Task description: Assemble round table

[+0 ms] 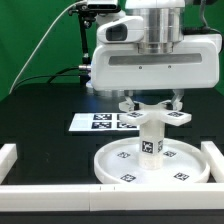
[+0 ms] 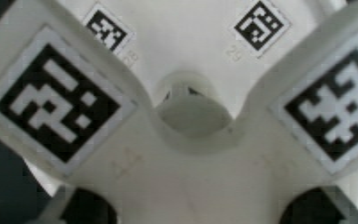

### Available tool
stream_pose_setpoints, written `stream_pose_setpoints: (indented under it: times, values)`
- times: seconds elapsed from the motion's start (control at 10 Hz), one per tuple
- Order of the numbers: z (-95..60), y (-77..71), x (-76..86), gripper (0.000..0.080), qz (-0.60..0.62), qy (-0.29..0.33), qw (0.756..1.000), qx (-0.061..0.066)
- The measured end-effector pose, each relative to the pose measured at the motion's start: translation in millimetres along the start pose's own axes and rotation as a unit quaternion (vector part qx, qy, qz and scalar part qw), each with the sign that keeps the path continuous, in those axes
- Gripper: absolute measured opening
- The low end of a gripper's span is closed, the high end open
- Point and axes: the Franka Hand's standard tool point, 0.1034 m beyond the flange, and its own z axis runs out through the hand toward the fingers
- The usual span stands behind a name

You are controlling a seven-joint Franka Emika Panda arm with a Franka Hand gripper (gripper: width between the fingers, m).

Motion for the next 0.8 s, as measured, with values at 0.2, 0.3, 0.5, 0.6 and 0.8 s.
stream_pose_setpoints:
  times: [0.2,0.3,0.5,0.6,0.8]
  values:
    - [0.0,0.1,0.0,0.0440,0.012,0.000,1.000,0.000]
    - [0.0,-0.2,0.0,0.0440,0.021,0.000,1.000,0.000]
    - [0.1,-1.1,3.5,0.0440,0.155,0.002,0.988,-0.002]
    - [0.2,-1.1,5.7,0.0440,0.203,0.003,0.979,-0.002]
    - [0.2,-1.6,5.5,0.0440,0.334,0.005,0.942,-0.001]
